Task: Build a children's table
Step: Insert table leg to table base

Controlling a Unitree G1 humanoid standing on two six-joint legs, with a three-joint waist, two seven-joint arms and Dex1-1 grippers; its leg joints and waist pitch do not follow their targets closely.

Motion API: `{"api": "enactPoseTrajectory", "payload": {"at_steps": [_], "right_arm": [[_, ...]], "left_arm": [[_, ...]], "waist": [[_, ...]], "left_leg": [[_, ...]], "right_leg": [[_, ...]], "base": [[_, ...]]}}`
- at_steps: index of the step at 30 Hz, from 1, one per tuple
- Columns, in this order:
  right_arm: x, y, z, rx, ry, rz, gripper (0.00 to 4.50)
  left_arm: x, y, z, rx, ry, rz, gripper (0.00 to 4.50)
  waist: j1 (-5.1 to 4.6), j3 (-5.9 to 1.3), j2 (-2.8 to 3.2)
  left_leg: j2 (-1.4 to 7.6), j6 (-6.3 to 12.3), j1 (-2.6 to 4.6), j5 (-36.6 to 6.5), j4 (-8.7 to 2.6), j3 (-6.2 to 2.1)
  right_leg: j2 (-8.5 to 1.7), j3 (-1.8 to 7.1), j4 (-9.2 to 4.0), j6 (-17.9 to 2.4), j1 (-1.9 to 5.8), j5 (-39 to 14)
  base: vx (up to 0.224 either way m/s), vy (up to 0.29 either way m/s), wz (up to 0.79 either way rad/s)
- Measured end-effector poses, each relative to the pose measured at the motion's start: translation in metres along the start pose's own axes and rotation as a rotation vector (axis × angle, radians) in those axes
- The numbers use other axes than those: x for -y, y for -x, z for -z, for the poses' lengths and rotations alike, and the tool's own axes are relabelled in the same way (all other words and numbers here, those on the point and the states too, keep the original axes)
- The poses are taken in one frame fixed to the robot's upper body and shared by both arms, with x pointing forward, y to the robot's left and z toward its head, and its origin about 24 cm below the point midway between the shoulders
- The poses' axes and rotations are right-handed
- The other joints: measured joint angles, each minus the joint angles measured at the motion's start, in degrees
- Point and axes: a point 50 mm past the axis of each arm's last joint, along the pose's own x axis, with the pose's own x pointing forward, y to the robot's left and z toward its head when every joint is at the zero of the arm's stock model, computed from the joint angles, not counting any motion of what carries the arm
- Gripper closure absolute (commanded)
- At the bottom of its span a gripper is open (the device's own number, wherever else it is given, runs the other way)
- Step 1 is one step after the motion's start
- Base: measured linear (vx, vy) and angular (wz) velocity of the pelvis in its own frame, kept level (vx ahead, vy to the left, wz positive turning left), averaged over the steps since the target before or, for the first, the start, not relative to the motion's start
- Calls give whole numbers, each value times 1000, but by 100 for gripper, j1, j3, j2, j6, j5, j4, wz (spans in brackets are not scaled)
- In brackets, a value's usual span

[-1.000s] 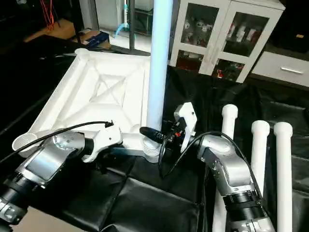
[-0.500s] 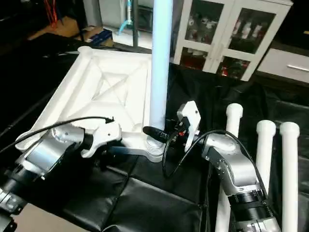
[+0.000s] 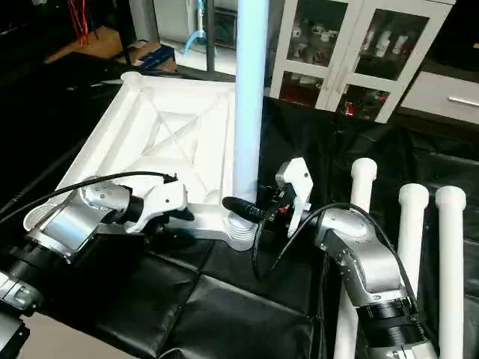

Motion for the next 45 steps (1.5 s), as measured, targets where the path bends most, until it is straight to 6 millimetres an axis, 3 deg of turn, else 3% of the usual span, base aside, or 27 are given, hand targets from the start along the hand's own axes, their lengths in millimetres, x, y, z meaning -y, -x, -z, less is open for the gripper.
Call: {"api": "enactPoseTrajectory", "payload": {"at_steps": [3, 8, 29, 39, 45], "right_arm": [[0, 0, 1, -1, -2, 1, 265], [0, 1, 1, -2, -1, 5, 265], [0, 0, -4, 5, 13, 5, 265], [11, -3, -11, 66, -28, 65, 265], [16, -8, -32, 162, -61, 46, 265]], "left_arm": [[0, 0, 2, -20, -6, 32, 211], [-1, 0, 4, -22, -1, 46, 249], [-1, -2, 4, 18, 10, 70, 441], [18, 0, 9, 51, 15, 124, 447], [24, 6, 11, 48, 19, 149, 447]], "waist": [[0, -3, 7], [0, -11, 29], [-7, -19, 42], [-23, -44, 85], [1, -41, 77]], "left_leg": [[0, 0, 1, 0, 0, 1], [0, 0, 5, 0, 0, 2], [1, 2, 11, -1, 0, 14], [20, 0, 32, 1, -16, 46], [30, -3, 30, 5, -16, 63]], "right_leg": [[0, 0, 1, 0, 0, 0], [0, 1, 2, 0, 1, 0], [-1, 6, 3, -4, 4, -2], [3, 9, 11, -19, 3, -12], [2, 7, 14, -19, 1, -12]], "base": [[0, 0, 0], [0, 0, 0], [0, 0, 0], [0, 0, 0], [0, 0, 0]]}}
